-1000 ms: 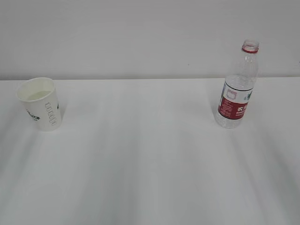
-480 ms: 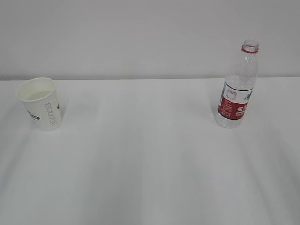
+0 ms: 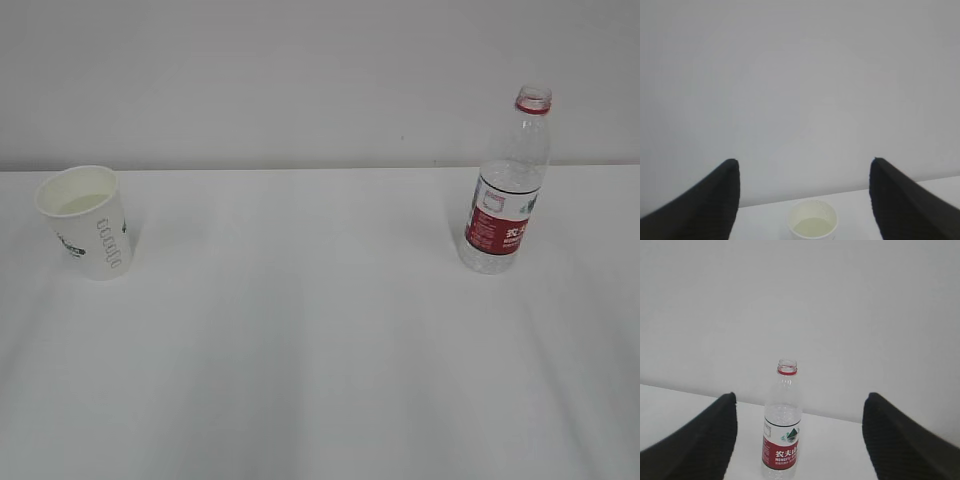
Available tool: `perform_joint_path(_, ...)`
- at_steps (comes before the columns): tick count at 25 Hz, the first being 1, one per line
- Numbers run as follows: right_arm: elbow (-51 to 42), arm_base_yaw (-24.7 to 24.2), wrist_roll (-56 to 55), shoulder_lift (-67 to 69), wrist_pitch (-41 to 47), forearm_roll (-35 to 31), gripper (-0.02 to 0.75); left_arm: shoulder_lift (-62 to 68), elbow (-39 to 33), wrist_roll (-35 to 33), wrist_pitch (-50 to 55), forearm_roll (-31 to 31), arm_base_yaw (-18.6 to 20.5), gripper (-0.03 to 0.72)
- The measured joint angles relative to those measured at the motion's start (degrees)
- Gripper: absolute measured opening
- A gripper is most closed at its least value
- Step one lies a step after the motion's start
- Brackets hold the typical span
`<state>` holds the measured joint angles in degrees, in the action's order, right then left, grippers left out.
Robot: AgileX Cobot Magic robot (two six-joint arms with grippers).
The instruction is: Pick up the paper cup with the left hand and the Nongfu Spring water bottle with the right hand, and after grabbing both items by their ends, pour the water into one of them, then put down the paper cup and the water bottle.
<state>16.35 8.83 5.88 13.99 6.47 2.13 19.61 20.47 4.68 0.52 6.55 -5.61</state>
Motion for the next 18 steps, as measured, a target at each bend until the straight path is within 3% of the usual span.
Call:
perform_joint_path(8,0.1,0.0,0.1,-8.5,9.2,0.0,0.588,-6.6,0.0,0.0,6.9,0.1,0.0,0.587)
perform_joint_path(18,4.7,0.0,0.1,-9.8,19.5,1.7,0.589,-13.8,0.0,0.0,16.2,0.1,0.0,0.587)
